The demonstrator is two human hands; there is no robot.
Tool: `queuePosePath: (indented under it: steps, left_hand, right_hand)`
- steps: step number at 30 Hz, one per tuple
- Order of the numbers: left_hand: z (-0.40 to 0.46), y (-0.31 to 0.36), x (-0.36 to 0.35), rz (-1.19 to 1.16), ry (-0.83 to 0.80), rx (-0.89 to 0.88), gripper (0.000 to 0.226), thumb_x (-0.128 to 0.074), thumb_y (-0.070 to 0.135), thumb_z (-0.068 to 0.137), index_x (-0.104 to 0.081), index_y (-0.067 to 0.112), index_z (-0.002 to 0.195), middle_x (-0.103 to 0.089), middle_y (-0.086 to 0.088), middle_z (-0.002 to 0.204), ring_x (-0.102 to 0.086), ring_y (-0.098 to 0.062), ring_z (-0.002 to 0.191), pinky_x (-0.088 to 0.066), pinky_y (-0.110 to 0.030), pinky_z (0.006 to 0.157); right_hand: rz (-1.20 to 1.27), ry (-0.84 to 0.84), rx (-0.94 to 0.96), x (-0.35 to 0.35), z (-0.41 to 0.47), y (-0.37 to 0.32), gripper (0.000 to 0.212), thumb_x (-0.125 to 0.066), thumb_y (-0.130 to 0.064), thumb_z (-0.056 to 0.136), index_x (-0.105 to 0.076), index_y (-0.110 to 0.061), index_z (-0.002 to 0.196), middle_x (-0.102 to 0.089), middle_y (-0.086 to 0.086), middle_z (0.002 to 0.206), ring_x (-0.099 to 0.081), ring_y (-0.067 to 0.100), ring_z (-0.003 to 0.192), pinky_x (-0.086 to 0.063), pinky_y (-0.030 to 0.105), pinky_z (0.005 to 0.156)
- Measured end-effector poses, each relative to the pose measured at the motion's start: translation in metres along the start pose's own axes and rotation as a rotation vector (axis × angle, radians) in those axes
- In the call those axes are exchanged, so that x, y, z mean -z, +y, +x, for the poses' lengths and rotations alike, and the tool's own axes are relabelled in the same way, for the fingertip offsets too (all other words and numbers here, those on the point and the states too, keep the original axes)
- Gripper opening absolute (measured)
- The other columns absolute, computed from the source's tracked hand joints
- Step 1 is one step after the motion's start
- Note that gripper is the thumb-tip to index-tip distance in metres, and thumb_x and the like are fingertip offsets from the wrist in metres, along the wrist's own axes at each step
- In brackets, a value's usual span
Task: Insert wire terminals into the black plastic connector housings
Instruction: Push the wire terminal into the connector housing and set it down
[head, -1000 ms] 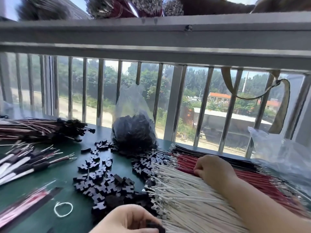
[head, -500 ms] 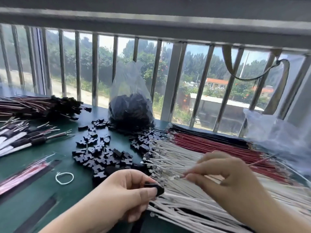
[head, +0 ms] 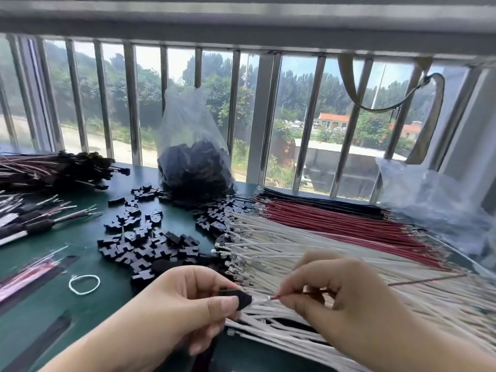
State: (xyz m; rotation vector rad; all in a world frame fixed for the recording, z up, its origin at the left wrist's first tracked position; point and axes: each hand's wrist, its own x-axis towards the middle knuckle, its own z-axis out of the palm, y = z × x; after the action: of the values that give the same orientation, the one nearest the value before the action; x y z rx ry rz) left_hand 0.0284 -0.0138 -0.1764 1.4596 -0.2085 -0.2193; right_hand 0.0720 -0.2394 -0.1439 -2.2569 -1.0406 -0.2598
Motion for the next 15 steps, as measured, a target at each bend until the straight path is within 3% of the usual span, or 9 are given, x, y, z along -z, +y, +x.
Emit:
queuePosePath:
  steps: [7,11,15]
  left_hand:
    - [-0.0009,-0.0005,-0.0017,-0.166,-0.039,0.031,0.051,-0.095,0.028,0.036,-0.073,0.001,0.073,-0.062,-0.014,0.058,-0.047,-0.012,0.037,-0.035,-0.017,0.032]
    - [-0.0009,-0.0017,-0.0008,-0.24,-0.056,0.077,0.048,-0.096,0.02,0.037,-0.072,0.0,0.073,-0.061,-0.018,0.064,-0.045,-0.013,0.039,-0.035,-0.018,0.034]
    - [-0.0004,-0.0029,0.001,-0.325,-0.088,0.123,0.043,-0.094,0.013,0.041,-0.071,-0.002,0.074,-0.06,-0.019,0.064,-0.045,-0.013,0.039,-0.035,-0.018,0.035]
  right_hand:
    - [-0.009,0.062,0.037,-0.0008,-0.0024,-0.0054,0.022,-0.078,-0.02,0.074,-0.07,-0.04,0.08,-0.062,-0.019,0.082,-0.06,0.009,0.065,-0.045,0.013,0.055]
    - [-0.043,0.071,0.07,-0.0011,-0.0034,-0.0083,0.016,-0.077,-0.028,0.074,-0.069,-0.038,0.083,-0.059,-0.018,0.08,-0.059,0.007,0.066,-0.047,0.016,0.055]
    - [-0.032,0.047,0.103,-0.0019,-0.0051,-0.0101,0.009,-0.074,-0.03,0.072,-0.068,-0.033,0.079,-0.056,-0.018,0.074,-0.057,0.004,0.064,-0.04,0.008,0.053]
